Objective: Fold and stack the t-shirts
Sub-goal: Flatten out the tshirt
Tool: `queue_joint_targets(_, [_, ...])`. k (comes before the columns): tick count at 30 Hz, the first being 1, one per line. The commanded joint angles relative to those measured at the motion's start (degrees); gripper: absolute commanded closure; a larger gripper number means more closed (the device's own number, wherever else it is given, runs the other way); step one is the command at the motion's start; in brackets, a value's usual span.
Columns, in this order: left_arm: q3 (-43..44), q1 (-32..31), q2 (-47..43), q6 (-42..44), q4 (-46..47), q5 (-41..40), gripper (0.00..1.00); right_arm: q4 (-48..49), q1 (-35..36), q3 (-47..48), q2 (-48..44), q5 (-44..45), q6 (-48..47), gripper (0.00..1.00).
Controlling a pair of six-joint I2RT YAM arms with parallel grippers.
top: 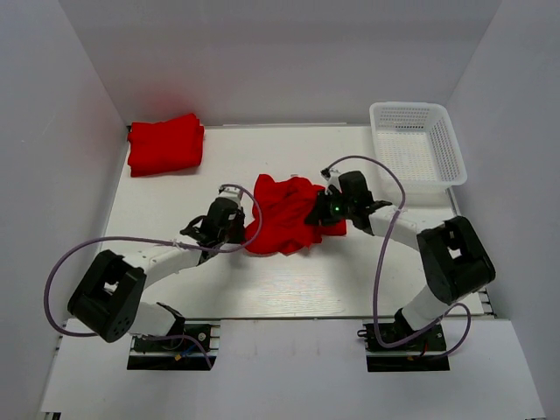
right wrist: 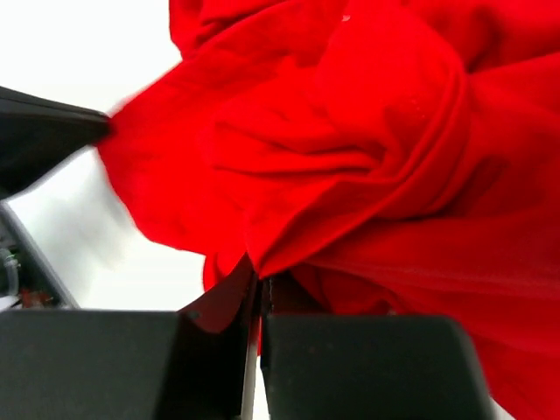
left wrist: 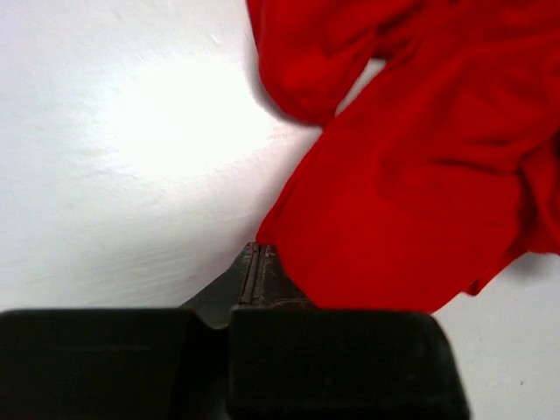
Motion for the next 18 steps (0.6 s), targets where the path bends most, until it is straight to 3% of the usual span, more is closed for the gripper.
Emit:
queue_joint_targets(1, [2.99,-0.32,-4.88,0.52,-0.48,-6.89,1.00,-4.12,-0.11,3.58,-6.45,8.94,-5.38,1.00])
queue_joint_targets(4, [7.81,0.82,-5.94,1.14,-2.77,-14.88,1.00,-10.80,-0.37,5.34,-10.50,21.17,-7.95,1.00])
queue_joint_targets(5, [9.23,0.83,-5.94,1.14,-4.95,-17.25,1.00,-14.21,-0.46,5.77,-11.20,29.81,-8.22,1.00])
queue_joint_targets(9, [17.58,0.83,-4.37,1.14,-11.29,-31.65,1.00,-16.09,-1.25,6.57,-17.35,41.62,-10.06,1.00])
queue_joint_targets(13, [25.31,1.35,-3.66,4.64,-12.62,-39.85,1.00,-16.36,-3.18,7.62,-21.65,52.19,-11.47,1.00])
queue_joint_targets(18, [31.03,1.35,-4.18,14.48,-5.00,-44.78,1.00,-15.48,-5.38,12.27,-23.69,57.67,-16.46,1.00])
